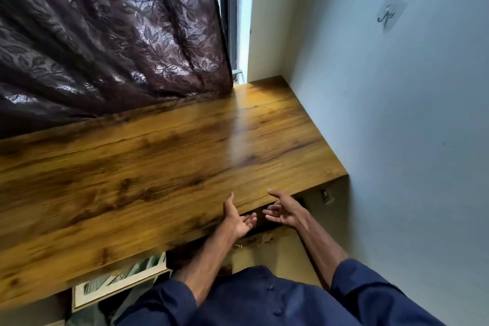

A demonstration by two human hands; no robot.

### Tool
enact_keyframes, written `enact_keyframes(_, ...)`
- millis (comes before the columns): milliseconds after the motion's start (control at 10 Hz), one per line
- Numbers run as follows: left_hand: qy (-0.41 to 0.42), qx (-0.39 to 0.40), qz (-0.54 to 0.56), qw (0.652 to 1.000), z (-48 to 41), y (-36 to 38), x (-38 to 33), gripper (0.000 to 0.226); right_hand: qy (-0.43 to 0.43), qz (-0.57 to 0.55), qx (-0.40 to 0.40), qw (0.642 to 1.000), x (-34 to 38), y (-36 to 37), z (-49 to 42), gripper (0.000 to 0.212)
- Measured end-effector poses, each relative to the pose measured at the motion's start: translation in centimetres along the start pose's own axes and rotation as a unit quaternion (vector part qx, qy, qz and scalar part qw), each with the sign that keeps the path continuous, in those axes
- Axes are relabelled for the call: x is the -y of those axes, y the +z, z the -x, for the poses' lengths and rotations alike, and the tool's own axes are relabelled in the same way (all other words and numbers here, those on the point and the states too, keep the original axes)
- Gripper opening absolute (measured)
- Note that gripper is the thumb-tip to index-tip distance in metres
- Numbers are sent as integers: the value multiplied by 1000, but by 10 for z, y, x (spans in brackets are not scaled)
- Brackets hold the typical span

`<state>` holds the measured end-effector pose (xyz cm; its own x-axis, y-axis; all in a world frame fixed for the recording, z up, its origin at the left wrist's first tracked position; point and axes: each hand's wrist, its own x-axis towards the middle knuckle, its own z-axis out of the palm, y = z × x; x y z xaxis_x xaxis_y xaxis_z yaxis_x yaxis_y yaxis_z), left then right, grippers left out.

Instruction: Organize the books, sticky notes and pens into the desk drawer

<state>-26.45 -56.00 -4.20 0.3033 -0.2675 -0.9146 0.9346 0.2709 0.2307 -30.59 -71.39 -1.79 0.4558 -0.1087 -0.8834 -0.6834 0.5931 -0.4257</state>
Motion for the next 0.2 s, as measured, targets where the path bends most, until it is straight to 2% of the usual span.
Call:
enact_keyframes(100,21,-30,-111,993,6,11,4,87,11,69,14,997,15,-9,8,48)
enact_keyframes(200,62,-60,-206,975,21,25,2,67,-22,113,26,993,31,-15,21,34)
